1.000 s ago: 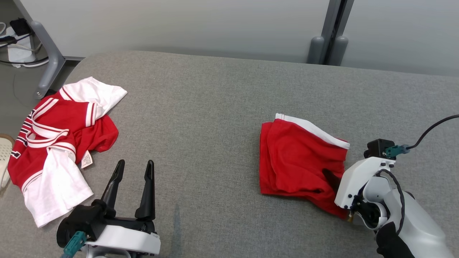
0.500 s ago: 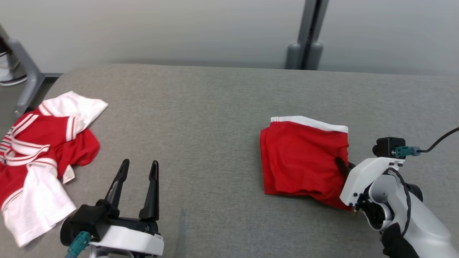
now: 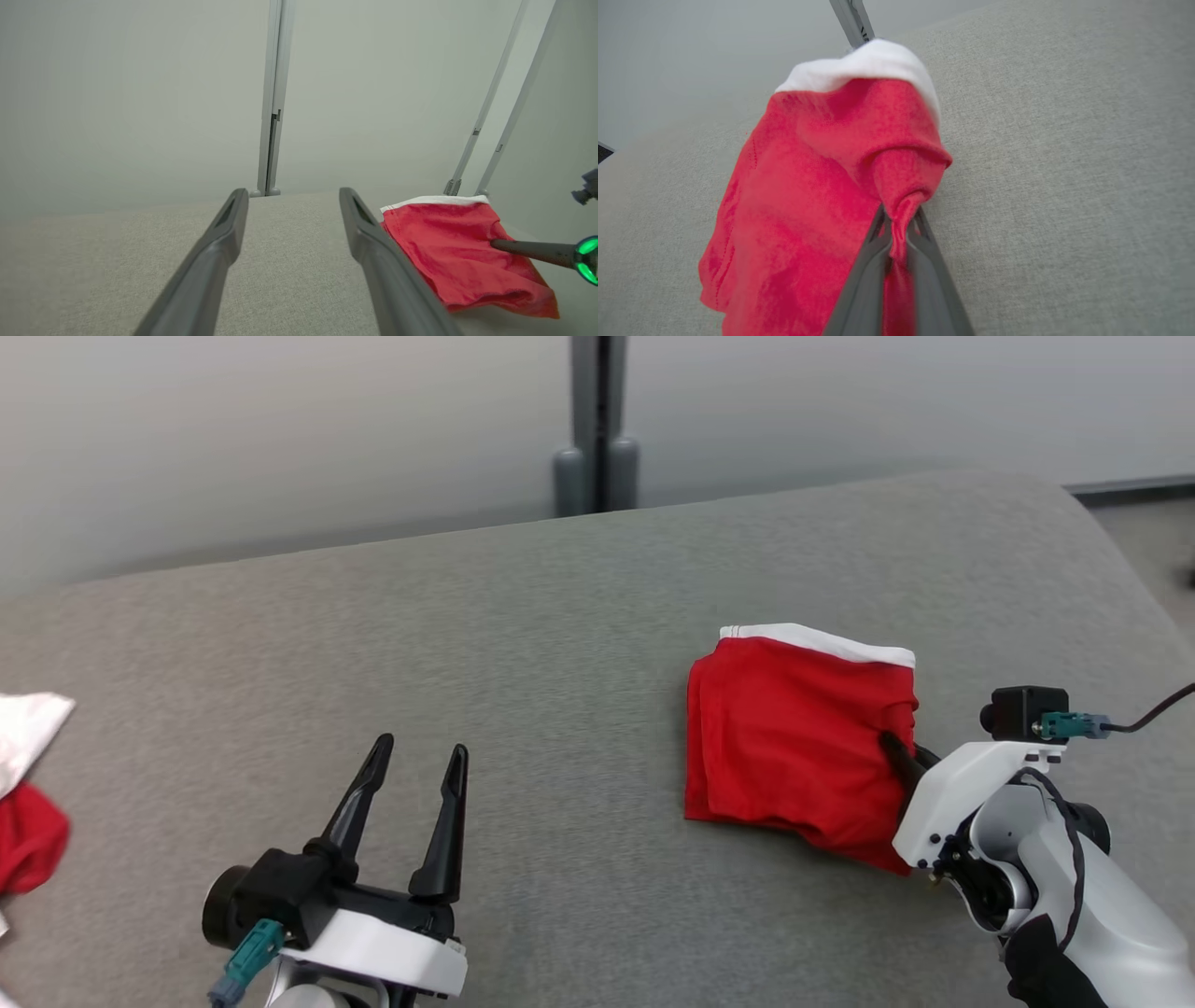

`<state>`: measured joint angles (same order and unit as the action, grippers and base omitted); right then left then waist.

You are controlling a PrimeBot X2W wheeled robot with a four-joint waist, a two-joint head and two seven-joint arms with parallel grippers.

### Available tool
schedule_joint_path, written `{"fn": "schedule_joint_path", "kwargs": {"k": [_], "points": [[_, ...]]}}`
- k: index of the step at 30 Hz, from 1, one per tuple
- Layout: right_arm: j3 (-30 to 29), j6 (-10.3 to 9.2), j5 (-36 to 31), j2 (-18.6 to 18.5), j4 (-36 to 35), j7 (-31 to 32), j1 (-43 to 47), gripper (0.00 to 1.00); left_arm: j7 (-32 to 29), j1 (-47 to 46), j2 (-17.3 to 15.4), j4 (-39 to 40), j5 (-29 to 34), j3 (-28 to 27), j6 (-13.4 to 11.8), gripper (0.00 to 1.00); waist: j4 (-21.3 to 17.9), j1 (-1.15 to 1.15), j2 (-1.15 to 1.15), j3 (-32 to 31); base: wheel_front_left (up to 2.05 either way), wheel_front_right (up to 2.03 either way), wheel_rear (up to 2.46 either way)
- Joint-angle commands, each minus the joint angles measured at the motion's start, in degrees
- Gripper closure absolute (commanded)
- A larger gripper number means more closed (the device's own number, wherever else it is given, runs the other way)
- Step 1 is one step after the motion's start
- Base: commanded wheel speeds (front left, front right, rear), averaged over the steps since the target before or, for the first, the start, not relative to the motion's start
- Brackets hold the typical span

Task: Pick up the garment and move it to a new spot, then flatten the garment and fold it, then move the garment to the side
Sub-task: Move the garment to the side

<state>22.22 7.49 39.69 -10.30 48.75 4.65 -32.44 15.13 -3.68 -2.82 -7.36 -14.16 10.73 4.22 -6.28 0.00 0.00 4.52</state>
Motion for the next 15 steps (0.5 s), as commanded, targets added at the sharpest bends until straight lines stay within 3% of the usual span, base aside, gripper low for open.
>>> {"fn": "schedule_joint_path", "kwargs": {"k": [1,9,15], "points": [[0.2,0.01,0.7,-0.5,-0.6,-0.6,0.3,1.00,0.0,-0.9,-0.2,-0.2,0.5,0.4,0.3,0.00,-4.4,0.00,0.00,0.6,0.00,0.00,0.00],[1.4,0.01,1.8,-1.1,-1.1,-1.8,-0.1,1.00,0.0,-2.0,-0.2,-0.8,0.8,2.0,0.7,0.00,-8.6,0.00,0.00,1.5,0.00,0.00,0.00],[3.3,0.01,1.1,-3.0,-1.1,-2.8,-3.5,1.00,0.0,-3.2,-0.2,-1.1,1.4,2.4,0.9,0.00,-9.3,0.00,0.00,2.9,0.00,0.00,0.00]]}}
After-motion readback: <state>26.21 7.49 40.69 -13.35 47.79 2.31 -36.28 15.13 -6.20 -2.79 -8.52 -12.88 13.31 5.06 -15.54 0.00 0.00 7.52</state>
